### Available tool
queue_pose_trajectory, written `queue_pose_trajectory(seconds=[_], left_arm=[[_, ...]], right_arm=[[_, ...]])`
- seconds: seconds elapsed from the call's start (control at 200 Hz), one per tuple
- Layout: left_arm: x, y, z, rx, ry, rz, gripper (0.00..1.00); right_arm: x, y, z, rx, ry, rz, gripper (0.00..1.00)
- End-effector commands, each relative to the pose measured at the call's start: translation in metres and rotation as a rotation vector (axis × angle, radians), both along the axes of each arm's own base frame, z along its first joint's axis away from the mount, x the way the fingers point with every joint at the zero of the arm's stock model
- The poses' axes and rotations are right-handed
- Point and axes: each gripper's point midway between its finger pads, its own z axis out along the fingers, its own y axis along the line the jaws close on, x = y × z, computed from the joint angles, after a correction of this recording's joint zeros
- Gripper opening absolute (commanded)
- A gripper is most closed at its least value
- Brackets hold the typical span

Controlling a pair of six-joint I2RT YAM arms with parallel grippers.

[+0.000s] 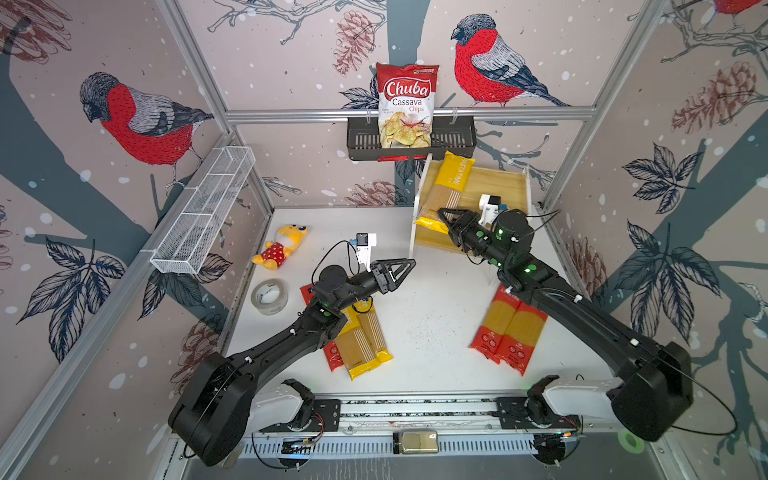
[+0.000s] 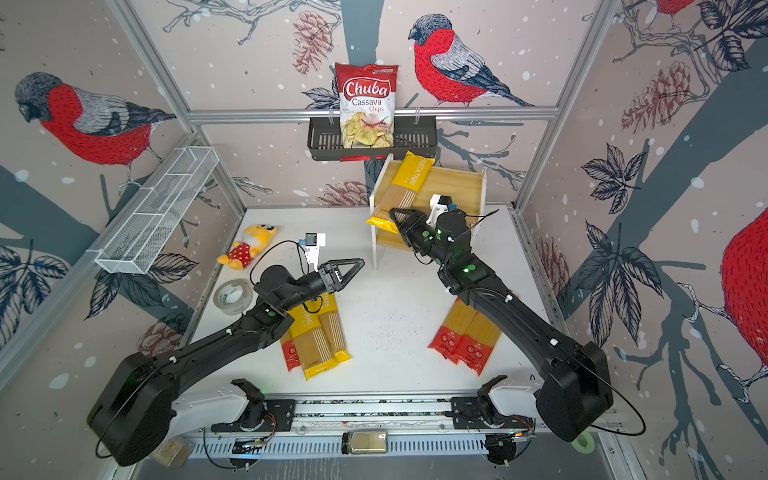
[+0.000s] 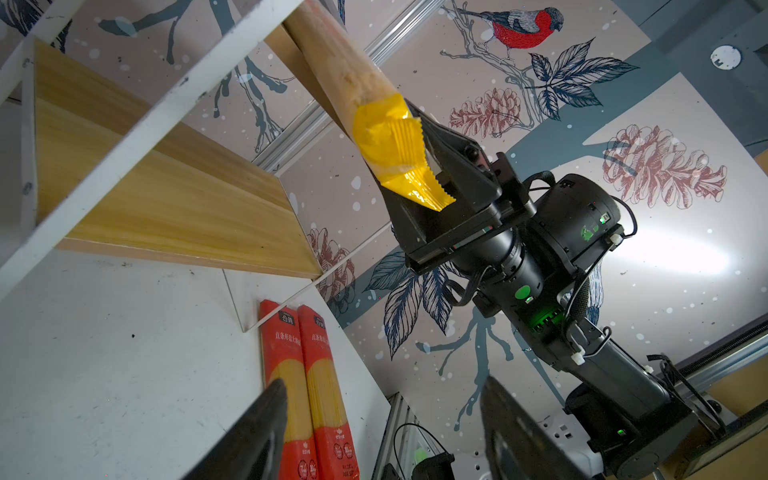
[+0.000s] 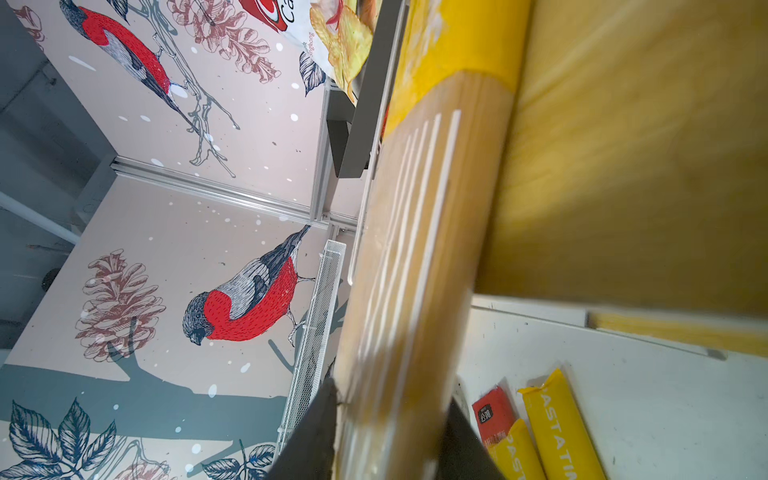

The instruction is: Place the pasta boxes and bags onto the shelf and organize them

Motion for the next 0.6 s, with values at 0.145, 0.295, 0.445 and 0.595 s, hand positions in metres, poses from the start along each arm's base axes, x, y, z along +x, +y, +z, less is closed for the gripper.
queue_pose_trajectory(seconds=[0.145, 0.295, 0.445, 0.595], left_arm=[[-0.001, 0.002, 0.020, -0.035, -0.081, 0.016, 0.73], [-0.001, 0.002, 0.017, -0.032, -0.080, 0.018, 0.73], [-0.001, 0.000, 0.015, -0.036, -0.074, 0.011, 0.73], [-0.002, -0.001, 0.015, -0.038, -0.075, 0.009, 0.73]], right_arm=[[-0.020, 0.005, -0.003, 0.013, -0.031, 0.075, 0.55], [-0.038, 0.008, -0.001, 0.019, -0.062, 0.090, 0.59], [-0.042, 0.018, 0.002, 0.007, -0.077, 0.097, 0.59], [-0.035, 0.019, -0.002, -0.017, -0.068, 0.064, 0.58]])
